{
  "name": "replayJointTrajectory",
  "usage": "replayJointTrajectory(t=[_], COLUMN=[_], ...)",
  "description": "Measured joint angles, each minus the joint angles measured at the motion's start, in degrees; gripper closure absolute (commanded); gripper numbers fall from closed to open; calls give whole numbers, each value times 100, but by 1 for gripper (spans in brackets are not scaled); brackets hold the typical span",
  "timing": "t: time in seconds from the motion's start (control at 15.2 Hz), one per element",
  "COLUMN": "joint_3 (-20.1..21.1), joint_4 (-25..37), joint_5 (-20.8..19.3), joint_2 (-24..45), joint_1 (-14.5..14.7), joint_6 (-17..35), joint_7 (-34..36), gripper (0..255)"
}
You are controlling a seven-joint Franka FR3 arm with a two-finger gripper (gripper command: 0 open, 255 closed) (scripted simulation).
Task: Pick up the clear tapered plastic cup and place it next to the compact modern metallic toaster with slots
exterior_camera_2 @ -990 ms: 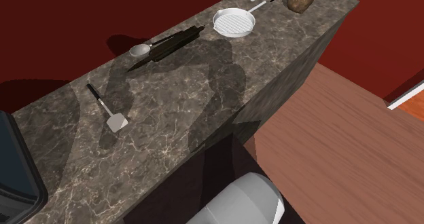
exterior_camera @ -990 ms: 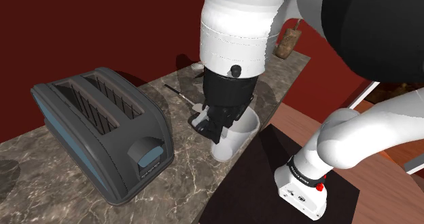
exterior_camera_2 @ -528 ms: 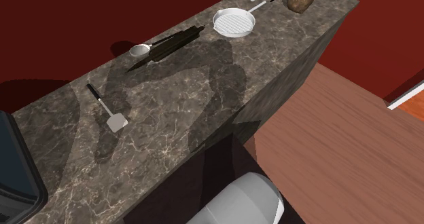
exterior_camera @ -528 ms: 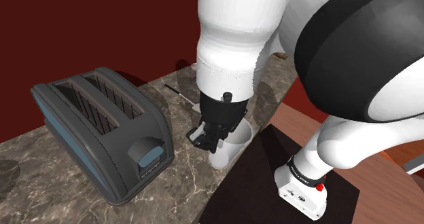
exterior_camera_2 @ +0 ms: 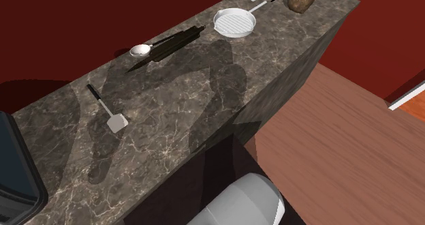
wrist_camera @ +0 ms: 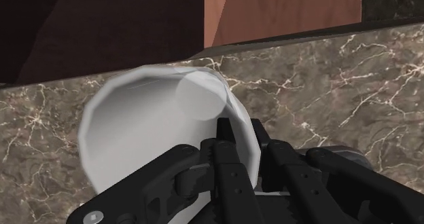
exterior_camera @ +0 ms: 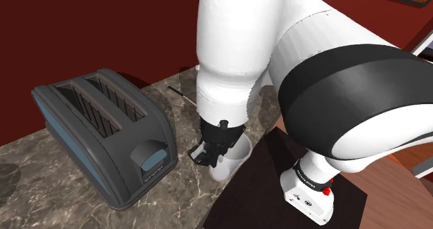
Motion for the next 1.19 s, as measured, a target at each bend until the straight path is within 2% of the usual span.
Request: replayJointTrajectory(t=[0.66,1.19], joint_3=[330,683], joint_4=[-600,-967], joint_5=[32,-73], joint_2=[207,557], joint_1=[-53,-219], joint_6=[802,1481], joint_7=[93,238], gripper=[255,255])
